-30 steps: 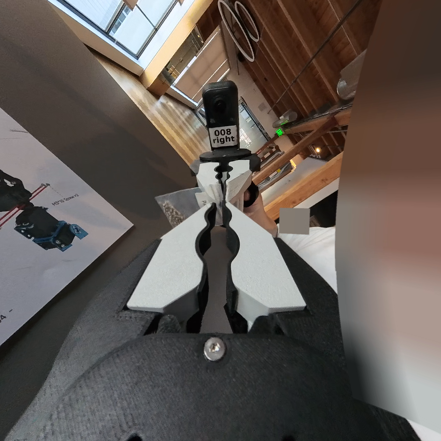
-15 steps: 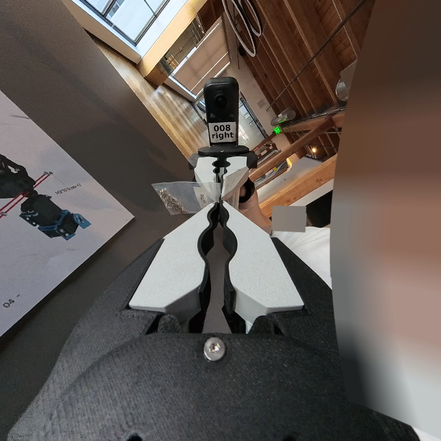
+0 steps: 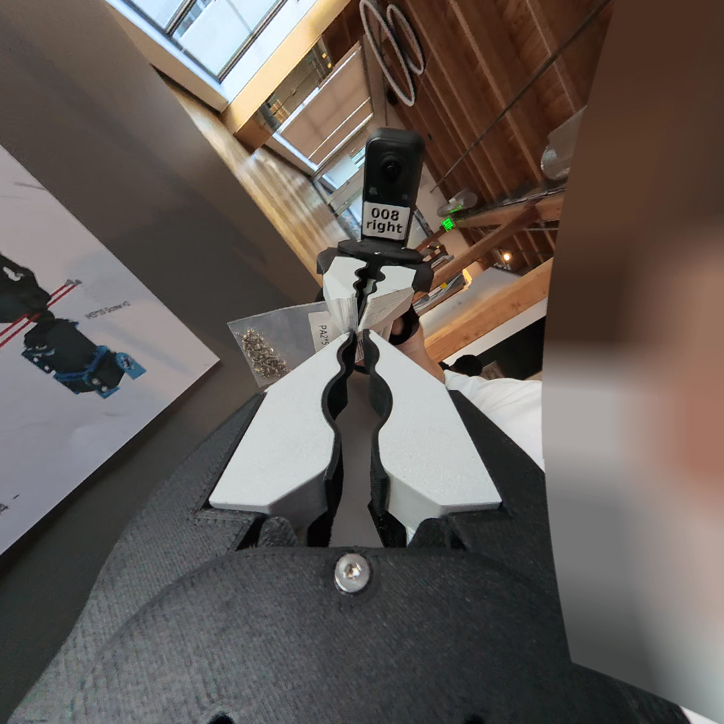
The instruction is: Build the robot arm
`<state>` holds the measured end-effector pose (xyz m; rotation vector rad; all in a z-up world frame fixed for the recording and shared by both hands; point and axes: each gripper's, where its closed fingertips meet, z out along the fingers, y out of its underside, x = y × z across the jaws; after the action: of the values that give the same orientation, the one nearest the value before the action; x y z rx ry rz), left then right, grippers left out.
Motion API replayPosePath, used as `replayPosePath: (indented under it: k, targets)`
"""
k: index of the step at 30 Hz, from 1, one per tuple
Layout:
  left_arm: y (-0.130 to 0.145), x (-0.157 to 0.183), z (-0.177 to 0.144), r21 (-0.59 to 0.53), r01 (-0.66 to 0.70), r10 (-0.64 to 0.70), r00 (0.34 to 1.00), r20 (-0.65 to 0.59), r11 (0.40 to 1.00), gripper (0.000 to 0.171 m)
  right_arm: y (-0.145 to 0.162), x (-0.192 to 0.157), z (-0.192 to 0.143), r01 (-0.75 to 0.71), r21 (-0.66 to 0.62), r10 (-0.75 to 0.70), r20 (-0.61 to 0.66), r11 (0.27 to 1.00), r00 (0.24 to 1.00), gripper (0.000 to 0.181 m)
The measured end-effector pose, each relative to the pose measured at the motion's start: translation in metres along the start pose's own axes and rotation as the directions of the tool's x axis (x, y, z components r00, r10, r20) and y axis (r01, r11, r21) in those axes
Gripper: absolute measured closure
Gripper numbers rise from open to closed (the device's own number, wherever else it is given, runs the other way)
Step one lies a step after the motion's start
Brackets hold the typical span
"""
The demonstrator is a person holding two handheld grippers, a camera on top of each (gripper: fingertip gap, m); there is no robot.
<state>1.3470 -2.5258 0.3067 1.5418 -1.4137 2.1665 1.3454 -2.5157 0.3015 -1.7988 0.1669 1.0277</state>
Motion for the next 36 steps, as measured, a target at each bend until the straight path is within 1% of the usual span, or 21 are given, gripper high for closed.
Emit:
replayPosePath:
  k: [2, 7, 9, 11, 12, 14, 15, 17, 23, 26, 29, 34, 35, 36]
  targets:
    - [-0.001, 0.002, 0.0, 0.001, -0.002, 0.002, 1.0, -0.011, 1.0, 0.17, -0.001, -0.002, 0.0, 0.004, 0.005, -0.004, 0.011, 1.0, 1.0, 0.181]
    - [0.001, 0.0, 0.0, -0.014, -0.02, 0.02, 1.0, 0.013, 1.0, 0.162, 0.002, 0.003, 0.001, 0.061, -0.012, -0.062, -0.041, 0.998, 0.997, 0.181]
    - [0.002, -0.004, -0.001, -0.026, -0.052, 0.053, 0.997, 0.054, 0.998, 0.165, 0.002, 0.004, 0.002, 0.074, -0.017, -0.075, -0.052, 0.997, 0.996, 0.181]
    - [-0.001, -0.011, -0.004, -0.018, -0.095, 0.096, 0.987, 0.128, 0.995, 0.155, 0.002, 0.001, 0.002, 0.076, -0.016, -0.077, -0.036, 0.997, 0.996, 0.181]
    - [-0.004, -0.012, -0.006, -0.007, -0.118, 0.117, 0.982, 0.145, 0.993, 0.155, 0.002, 0.0, 0.003, 0.084, -0.017, -0.085, -0.039, 0.996, 0.996, 0.181]
    - [-0.003, -0.009, -0.005, -0.02, -0.137, 0.139, 0.981, 0.134, 0.99, 0.16, 0.004, 0.001, 0.004, 0.113, -0.031, -0.115, -0.051, 0.993, 0.992, 0.181]
    - [-0.002, -0.007, -0.004, -0.027, -0.138, 0.14, 0.983, 0.122, 0.99, 0.167, 0.004, 0.0, 0.005, 0.119, -0.033, -0.121, -0.052, 0.992, 0.991, 0.181]
    - [-0.001, -0.007, -0.004, -0.028, -0.125, 0.128, 0.985, 0.112, 0.992, 0.171, 0.004, 0.001, 0.004, 0.124, -0.035, -0.126, -0.061, 0.992, 0.99, 0.181]
    - [-0.001, -0.008, -0.005, -0.03, -0.08, 0.083, 0.992, 0.093, 0.996, 0.171, 0.003, 0.003, 0.004, 0.101, -0.019, -0.102, -0.06, 0.995, 0.993, 0.181]
    - [-0.003, -0.009, -0.006, -0.034, -0.088, 0.092, 0.99, 0.107, 0.996, 0.171, -0.001, 0.005, 0.001, 0.052, 0.01, -0.052, -0.046, 0.999, 0.998, 0.181]
    - [-0.001, -0.01, -0.006, -0.044, -0.076, 0.081, 0.991, 0.107, 0.996, 0.171, 0.0, 0.005, 0.002, 0.013, 0.012, -0.013, -0.027, 1.0, 1.0, 0.181]
    - [0.004, -0.011, -0.006, -0.071, -0.077, 0.085, 0.989, 0.12, 0.995, 0.171, 0.007, 0.005, 0.007, 0.085, -0.042, -0.087, -0.053, 0.996, 0.995, 0.181]
    - [0.004, -0.011, -0.006, -0.076, -0.085, 0.094, 0.988, 0.123, 0.994, 0.171, 0.006, 0.006, 0.007, 0.107, -0.042, -0.11, -0.073, 0.993, 0.991, 0.177]
    - [0.004, -0.011, -0.006, -0.078, -0.092, 0.101, 0.987, 0.125, 0.993, 0.171, 0.005, 0.006, 0.007, 0.131, -0.04, -0.134, -0.09, 0.991, 0.987, 0.167]
